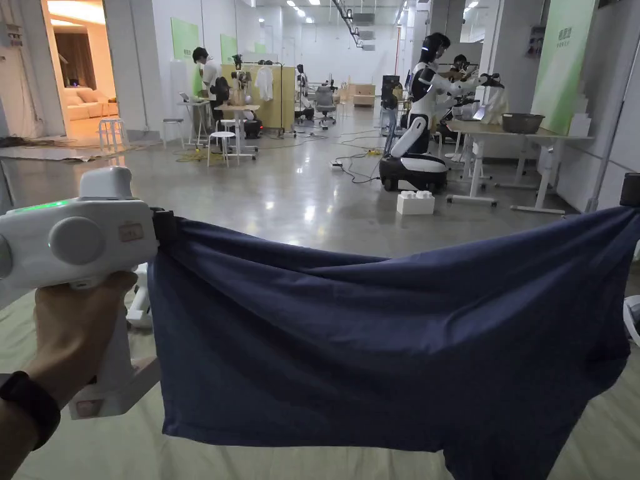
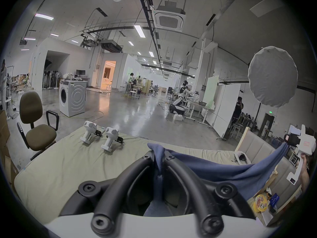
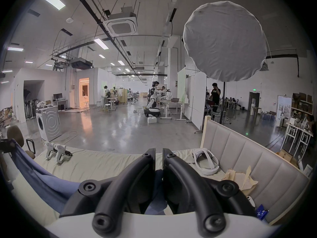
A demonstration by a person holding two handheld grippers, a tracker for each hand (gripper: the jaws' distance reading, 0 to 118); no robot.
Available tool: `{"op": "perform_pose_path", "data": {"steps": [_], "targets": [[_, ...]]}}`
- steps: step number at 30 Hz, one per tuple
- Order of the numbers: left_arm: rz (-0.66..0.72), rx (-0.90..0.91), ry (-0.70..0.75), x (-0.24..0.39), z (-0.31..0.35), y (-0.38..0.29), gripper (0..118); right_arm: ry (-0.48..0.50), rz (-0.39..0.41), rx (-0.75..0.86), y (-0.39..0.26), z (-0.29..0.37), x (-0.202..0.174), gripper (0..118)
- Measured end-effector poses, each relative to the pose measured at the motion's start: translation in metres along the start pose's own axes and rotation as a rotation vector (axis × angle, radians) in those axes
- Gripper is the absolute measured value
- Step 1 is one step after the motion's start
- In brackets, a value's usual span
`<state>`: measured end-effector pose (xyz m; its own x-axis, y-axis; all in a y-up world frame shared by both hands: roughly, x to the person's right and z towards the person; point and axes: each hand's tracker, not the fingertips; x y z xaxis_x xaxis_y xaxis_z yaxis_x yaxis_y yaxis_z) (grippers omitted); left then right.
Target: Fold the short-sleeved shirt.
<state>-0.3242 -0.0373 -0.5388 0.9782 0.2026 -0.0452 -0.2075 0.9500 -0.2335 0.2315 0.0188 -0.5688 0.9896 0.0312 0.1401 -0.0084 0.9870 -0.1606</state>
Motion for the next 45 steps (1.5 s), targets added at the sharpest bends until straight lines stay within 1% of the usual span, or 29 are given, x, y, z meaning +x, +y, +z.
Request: {"op": "perform_pose_path", "data": {"steps": [2, 4, 6, 7, 8, 9, 10, 12, 13, 14, 16, 17, 18, 19, 21, 23, 24, 25, 27, 28, 30, 35, 36, 37, 38, 39, 40, 43, 45], "targets": [[-0.025, -0.020, 0.004, 0.002, -0.006, -0.016, 10, 0.021, -0.003, -0.017, -0.012, -0.003, 0.002, 9], [-0.006, -0.054, -0.028, -0.001, -0.005, -0.043, 10, 0.035, 0.006, -0.042, -0.034, 0.000, 0.003, 9], [0.063, -0.098, -0.078, -0.008, -0.003, -0.077, 10, 0.061, 0.006, -0.081, -0.063, 0.008, 0.005, 9], [0.082, -0.148, -0.101, -0.013, -0.001, -0.097, 10, 0.082, -0.010, -0.097, -0.082, 0.015, 0.007, 9], [0.085, -0.189, -0.094, -0.015, 0.001, -0.117, 10, 0.096, -0.024, -0.115, -0.099, 0.020, 0.009, 9], [0.092, -0.210, -0.061, -0.018, 0.006, -0.141, 10, 0.093, -0.008, -0.181, -0.118, 0.026, 0.009, 9], [0.120, -0.250, -0.078, -0.023, 0.013, -0.164, 10, 0.095, -0.035, -0.185, -0.139, 0.035, 0.012, 9], [0.168, -0.298, -0.095, -0.036, 0.027, -0.207, 10, 0.119, -0.058, -0.250, -0.182, 0.059, 0.017, 9], [0.172, -0.321, -0.096, -0.040, 0.039, -0.227, 10, 0.111, -0.089, -0.261, -0.204, 0.073, 0.020, 9], [0.167, -0.327, -0.103, -0.043, 0.051, -0.244, 10, 0.136, -0.092, -0.288, -0.219, 0.085, 0.023, 9], [0.174, -0.355, -0.105, -0.054, 0.081, -0.274, 10, 0.117, -0.115, -0.319, -0.257, 0.120, 0.033, 9], [0.193, -0.356, -0.105, -0.059, 0.095, -0.285, 10, 0.130, -0.130, -0.349, -0.268, 0.133, 0.038, 9], [0.235, -0.352, -0.119, -0.064, 0.114, -0.295, 10, 0.111, -0.160, -0.347, -0.284, 0.154, 0.044, 9], [0.256, -0.352, -0.122, -0.069, 0.133, -0.304, 10, 0.113, -0.166, -0.364, -0.297, 0.172, 0.050, 9], [0.263, -0.343, -0.107, -0.076, 0.166, -0.318, 10, 0.083, -0.184, -0.381, -0.318, 0.211, 0.058, 9], [0.283, -0.336, -0.103, -0.083, 0.197, -0.329, 10, 0.084, -0.198, -0.422, -0.337, 0.243, 0.069, 9], [0.289, -0.347, -0.091, -0.088, 0.209, -0.335, 10, 0.053, -0.204, -0.441, -0.347, 0.256, 0.074, 9], [0.282, -0.364, -0.079, -0.092, 0.218, -0.341, 10, 0.054, -0.216, -0.487, -0.357, 0.266, 0.080, 9], [0.273, -0.381, -0.074, -0.099, 0.230, -0.350, 10, 0.033, -0.258, -0.506, -0.374, 0.280, 0.090, 9], [0.263, -0.396, -0.057, -0.101, 0.235, -0.354, 10, 0.031, -0.270, -0.542, -0.381, 0.285, 0.094, 9], [0.274, -0.412, -0.055, -0.104, 0.244, -0.358, 10, 0.022, -0.285, -0.533, -0.390, 0.295, 0.098, 9], [0.258, -0.459, -0.036, -0.105, 0.249, -0.374, 10, 0.031, -0.265, -0.581, -0.405, 0.295, 0.098, 10], [0.273, -0.478, -0.043, -0.108, 0.248, -0.377, 16, 0.031, -0.255, -0.585, -0.408, 0.294, 0.096, 14], [0.280, -0.481, -0.040, -0.109, 0.247, -0.379, 37, 0.031, -0.246, -0.588, -0.410, 0.292, 0.095, 25], [0.281, -0.478, -0.028, -0.110, 0.247, -0.381, 73, 0.025, -0.239, -0.595, -0.412, 0.290, 0.094, 44], [0.286, -0.478, -0.009, -0.112, 0.247, -0.381, 105, 0.010, -0.234, -0.600, -0.414, 0.290, 0.094, 76], [0.299, -0.483, 0.002, -0.116, 0.248, -0.381, 107, 0.011, -0.243, -0.608, -0.417, 0.290, 0.098, 86], [0.315, -0.427, 0.016, -0.118, 0.264, -0.367, 107, 0.002, -0.268, -0.591, -0.412, 0.298, 0.104, 87], [0.236, -0.374, 0.053, -0.113, 0.276, -0.349, 107, -0.012, -0.262, -0.556, -0.401, 0.307, 0.108, 87]]}}
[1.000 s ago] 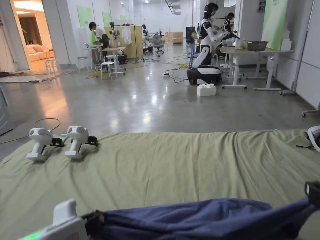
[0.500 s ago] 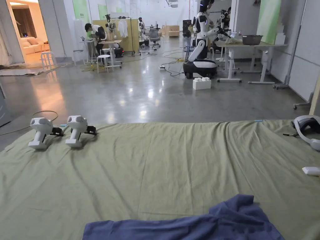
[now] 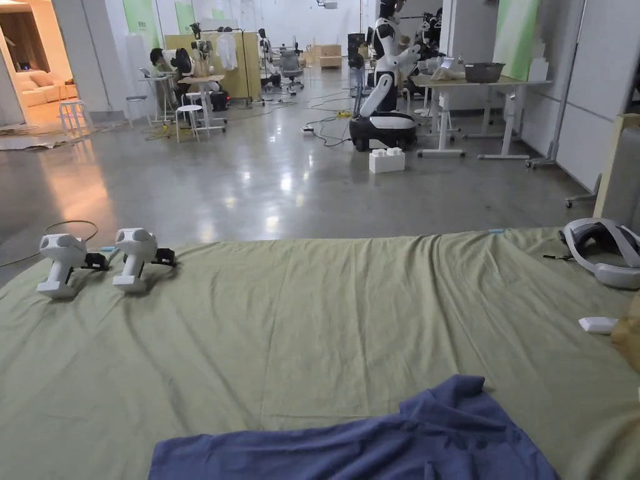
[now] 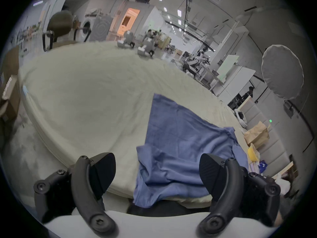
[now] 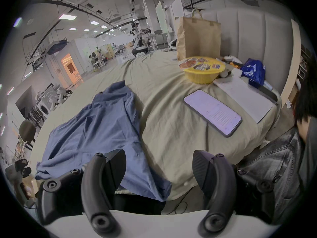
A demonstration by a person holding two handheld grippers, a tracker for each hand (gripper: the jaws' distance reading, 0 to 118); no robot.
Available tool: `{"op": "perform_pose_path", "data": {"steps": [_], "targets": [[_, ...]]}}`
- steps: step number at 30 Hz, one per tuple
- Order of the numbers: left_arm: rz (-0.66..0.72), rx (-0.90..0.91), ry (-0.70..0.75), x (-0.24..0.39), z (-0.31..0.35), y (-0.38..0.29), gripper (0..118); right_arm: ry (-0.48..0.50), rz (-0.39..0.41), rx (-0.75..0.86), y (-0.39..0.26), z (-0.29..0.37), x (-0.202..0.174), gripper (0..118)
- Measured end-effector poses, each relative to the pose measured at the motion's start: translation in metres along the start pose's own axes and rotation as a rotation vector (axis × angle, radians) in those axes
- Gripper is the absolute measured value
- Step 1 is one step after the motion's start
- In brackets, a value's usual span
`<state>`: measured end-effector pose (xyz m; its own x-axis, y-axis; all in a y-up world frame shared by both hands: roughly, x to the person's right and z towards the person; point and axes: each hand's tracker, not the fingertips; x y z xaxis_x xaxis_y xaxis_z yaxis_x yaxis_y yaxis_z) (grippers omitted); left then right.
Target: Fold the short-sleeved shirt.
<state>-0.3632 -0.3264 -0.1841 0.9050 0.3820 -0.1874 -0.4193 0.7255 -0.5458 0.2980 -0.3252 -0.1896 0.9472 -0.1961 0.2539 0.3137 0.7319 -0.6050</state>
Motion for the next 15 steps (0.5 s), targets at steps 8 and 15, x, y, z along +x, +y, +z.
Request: {"op": "perform_pose_path", "data": {"steps": [8, 15], "targets": [[-0.289, 0.328, -0.006, 0.090, 0.089, 0.034, 107, 0.110, 0.122, 0.260, 0.039, 0.079, -0.061, 89], [-0.492, 0.505, -0.145, 0.150, 0.144, 0.017, 51, 0.272, 0.221, 0.407, 0.051, 0.134, -0.112, 69]]}}
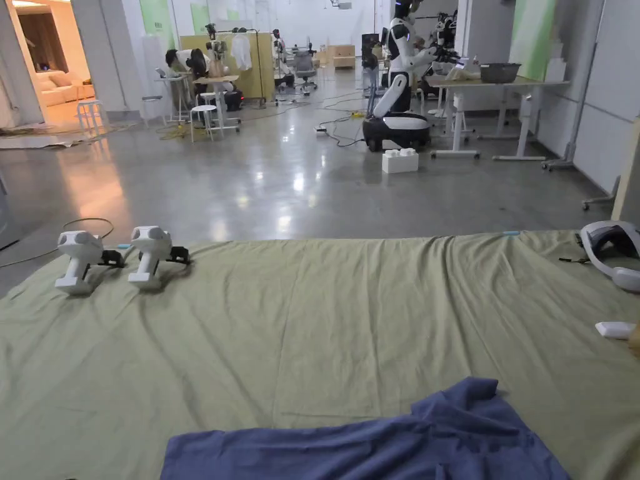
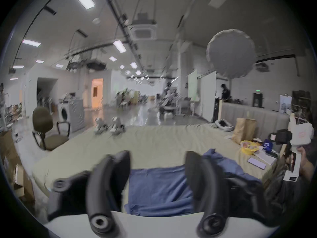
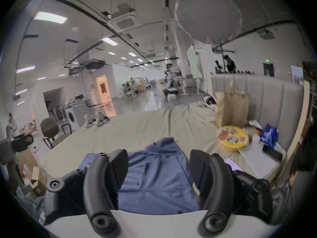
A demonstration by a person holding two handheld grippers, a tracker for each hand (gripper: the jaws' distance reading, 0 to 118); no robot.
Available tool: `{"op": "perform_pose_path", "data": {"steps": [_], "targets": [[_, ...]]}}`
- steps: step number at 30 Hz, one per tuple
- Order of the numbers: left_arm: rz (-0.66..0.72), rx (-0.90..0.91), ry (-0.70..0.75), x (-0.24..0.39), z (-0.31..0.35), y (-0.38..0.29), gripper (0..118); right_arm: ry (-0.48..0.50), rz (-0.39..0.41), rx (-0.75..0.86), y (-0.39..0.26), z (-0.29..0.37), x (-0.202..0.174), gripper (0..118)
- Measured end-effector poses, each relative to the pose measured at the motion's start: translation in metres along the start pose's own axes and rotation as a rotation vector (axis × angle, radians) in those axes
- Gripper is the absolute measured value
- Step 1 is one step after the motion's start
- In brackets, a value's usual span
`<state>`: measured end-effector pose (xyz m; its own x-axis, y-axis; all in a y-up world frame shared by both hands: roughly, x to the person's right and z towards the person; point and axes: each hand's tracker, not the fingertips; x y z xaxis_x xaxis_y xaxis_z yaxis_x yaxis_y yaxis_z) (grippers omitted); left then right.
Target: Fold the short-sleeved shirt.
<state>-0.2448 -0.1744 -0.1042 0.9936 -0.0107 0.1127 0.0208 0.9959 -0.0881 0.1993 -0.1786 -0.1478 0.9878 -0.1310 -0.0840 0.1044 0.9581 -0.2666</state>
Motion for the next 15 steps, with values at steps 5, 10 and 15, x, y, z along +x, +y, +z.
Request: {"op": "perform_pose_path", "data": {"steps": [5, 10, 15], "targets": [[0.024, -0.038, -0.005, 0.008, 0.013, 0.002, 3, 0.035, 0.109, 0.028, -0.001, 0.013, -0.024, 12], [0.050, -0.061, 0.001, -0.003, 0.016, 0.007, 2, 0.035, 0.156, 0.003, -0.011, 0.009, -0.027, 11], [0.049, -0.109, 0.013, -0.015, 0.001, 0.009, 2, 0.040, 0.120, -0.008, -0.013, 0.000, -0.022, 11]]}}
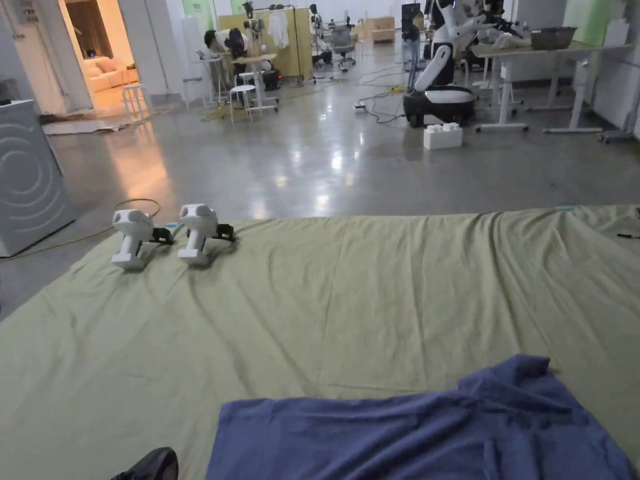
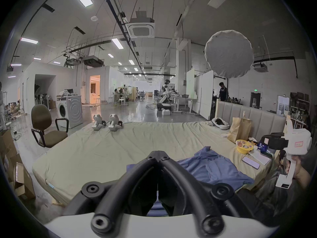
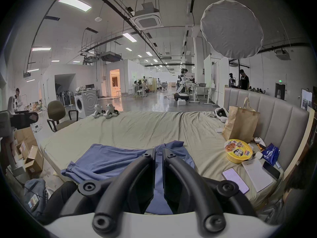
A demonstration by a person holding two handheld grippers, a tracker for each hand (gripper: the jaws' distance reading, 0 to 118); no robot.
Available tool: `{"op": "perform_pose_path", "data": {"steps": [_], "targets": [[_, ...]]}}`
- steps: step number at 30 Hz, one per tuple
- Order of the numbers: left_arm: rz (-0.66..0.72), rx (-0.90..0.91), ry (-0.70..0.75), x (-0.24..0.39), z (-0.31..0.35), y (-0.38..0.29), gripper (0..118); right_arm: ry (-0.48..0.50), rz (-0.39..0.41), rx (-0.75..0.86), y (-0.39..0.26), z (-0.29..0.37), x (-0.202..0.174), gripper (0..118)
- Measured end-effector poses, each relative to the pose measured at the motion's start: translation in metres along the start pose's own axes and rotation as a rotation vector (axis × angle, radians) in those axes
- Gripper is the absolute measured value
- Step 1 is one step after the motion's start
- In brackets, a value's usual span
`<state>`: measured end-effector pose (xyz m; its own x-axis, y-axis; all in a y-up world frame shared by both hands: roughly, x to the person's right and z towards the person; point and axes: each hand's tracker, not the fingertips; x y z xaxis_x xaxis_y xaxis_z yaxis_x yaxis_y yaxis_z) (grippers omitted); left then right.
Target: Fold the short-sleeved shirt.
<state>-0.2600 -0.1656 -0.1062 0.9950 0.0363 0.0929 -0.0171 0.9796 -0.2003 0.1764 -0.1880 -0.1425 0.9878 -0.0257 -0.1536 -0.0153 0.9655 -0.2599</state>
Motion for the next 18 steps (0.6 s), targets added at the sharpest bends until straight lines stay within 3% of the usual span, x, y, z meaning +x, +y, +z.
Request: {"op": "perform_pose_path", "data": {"steps": [8, 10, 11, 18], "targets": [[0.258, -0.226, -0.014, -0.052, -0.097, -0.023, 5, -0.018, -0.053, -0.084, -0.016, -0.020, 0.015, 11], [0.318, -0.293, -0.042, -0.074, -0.144, -0.035, 82, -0.025, -0.064, -0.121, -0.022, -0.029, 0.018, 11], [0.329, -0.347, -0.048, -0.082, -0.168, -0.041, 102, -0.027, -0.070, -0.133, -0.025, -0.031, 0.021, 11], [0.206, -0.593, 0.076, -0.121, -0.343, -0.087, 102, -0.088, -0.150, -0.248, -0.049, -0.054, 0.039, 10]]}}
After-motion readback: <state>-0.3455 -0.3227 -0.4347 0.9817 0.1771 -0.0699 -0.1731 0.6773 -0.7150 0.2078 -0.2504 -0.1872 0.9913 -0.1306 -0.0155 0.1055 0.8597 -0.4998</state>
